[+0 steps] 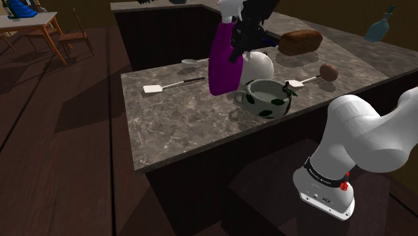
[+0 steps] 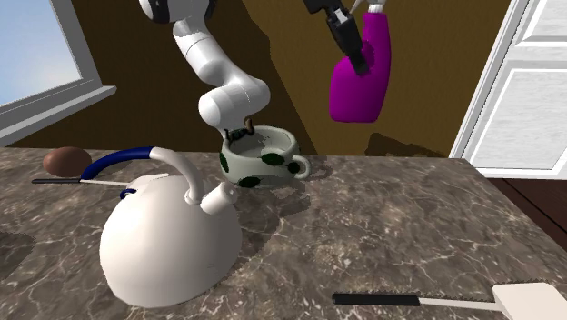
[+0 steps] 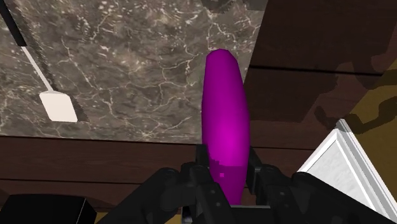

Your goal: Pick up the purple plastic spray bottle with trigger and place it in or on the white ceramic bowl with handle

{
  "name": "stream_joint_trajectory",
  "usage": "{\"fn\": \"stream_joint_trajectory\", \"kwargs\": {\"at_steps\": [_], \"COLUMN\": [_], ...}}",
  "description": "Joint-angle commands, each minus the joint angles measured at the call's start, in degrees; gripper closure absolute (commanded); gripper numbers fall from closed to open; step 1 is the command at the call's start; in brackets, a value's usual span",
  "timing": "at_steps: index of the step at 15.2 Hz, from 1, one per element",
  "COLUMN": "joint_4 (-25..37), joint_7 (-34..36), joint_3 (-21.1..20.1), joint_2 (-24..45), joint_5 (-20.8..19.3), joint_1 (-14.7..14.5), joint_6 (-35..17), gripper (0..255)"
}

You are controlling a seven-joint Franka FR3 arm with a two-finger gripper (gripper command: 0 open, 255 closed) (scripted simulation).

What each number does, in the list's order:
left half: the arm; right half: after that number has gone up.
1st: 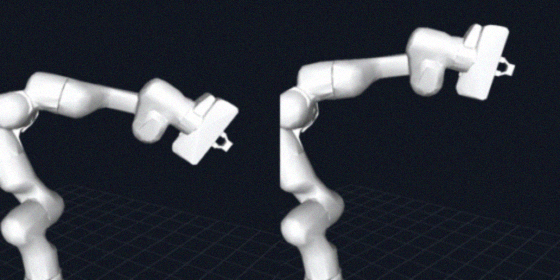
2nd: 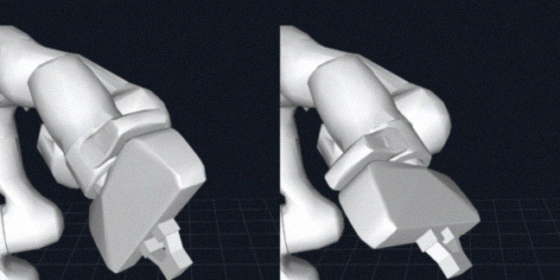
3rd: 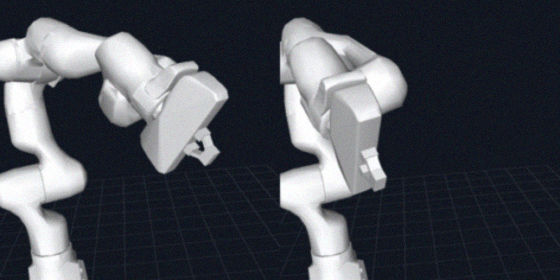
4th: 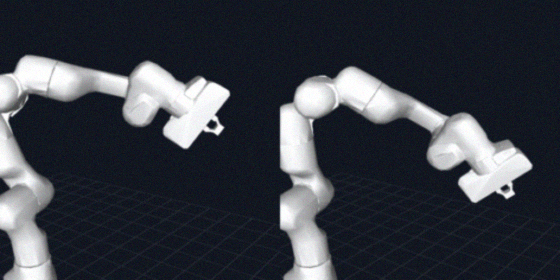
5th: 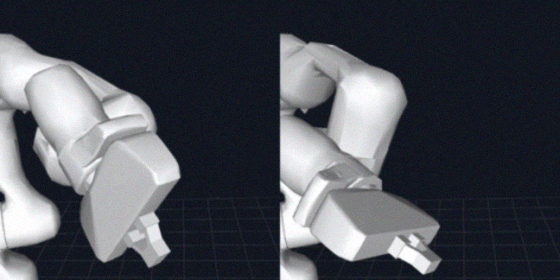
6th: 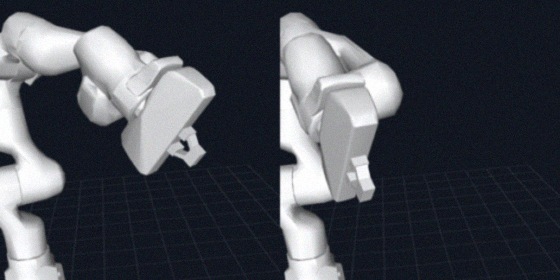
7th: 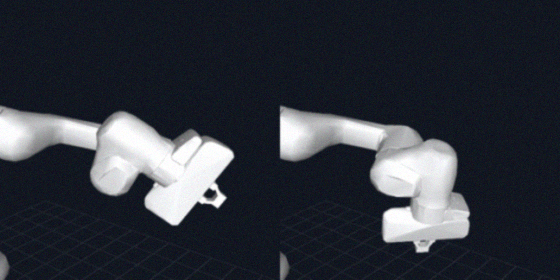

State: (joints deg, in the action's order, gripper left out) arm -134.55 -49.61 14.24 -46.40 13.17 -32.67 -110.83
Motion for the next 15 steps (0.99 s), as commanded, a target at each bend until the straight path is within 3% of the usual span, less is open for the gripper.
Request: {"fn": "stream_joint_trajectory", "kwargs": {"at_steps": [1,8,15], "joint_4": [1.88,7.79,5.40], "joint_7": [0.40,1.73,-3.44], "joint_3": [-0.03,-0.19,5.68], "joint_2": [0.51,2.15,-6.40], "joint_5": [-0.03,-0.05,-4.04], "joint_1": [-0.13,-0.59,2.91], "joint_6": [1.32,5.37,13.06], "gripper": [255,255,255]}}
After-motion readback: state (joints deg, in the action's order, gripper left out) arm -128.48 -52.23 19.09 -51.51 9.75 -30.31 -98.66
